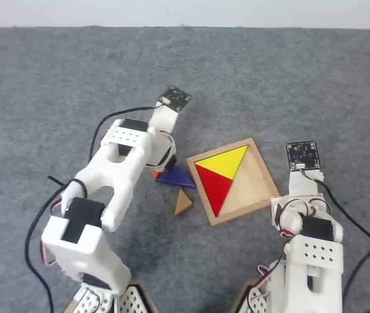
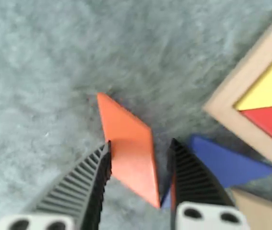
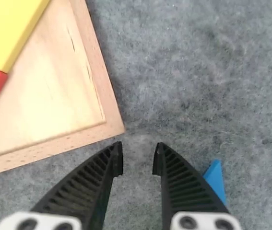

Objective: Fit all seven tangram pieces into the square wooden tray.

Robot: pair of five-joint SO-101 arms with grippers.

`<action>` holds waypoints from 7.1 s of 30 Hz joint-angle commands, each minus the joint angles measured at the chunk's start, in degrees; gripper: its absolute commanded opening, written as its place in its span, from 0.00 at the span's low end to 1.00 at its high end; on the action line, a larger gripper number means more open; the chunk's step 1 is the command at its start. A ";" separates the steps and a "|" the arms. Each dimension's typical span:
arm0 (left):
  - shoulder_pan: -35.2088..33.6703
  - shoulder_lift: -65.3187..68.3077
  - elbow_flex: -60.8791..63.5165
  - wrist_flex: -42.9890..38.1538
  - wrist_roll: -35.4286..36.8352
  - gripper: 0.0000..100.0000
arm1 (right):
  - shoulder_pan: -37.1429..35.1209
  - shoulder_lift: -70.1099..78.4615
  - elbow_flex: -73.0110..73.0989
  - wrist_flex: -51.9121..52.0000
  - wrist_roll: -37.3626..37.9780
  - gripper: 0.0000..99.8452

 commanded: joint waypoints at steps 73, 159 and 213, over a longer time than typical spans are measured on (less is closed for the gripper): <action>-8.70 10.90 -14.55 13.01 -11.87 0.20 | -0.31 -1.45 -0.09 -1.19 0.97 0.11; 1.58 -3.87 3.82 5.89 -13.36 0.22 | -0.31 -1.45 -0.09 -1.10 0.97 0.11; 12.84 -4.75 -21.58 27.78 6.07 0.01 | 18.07 -1.54 -9.41 8.92 0.62 0.12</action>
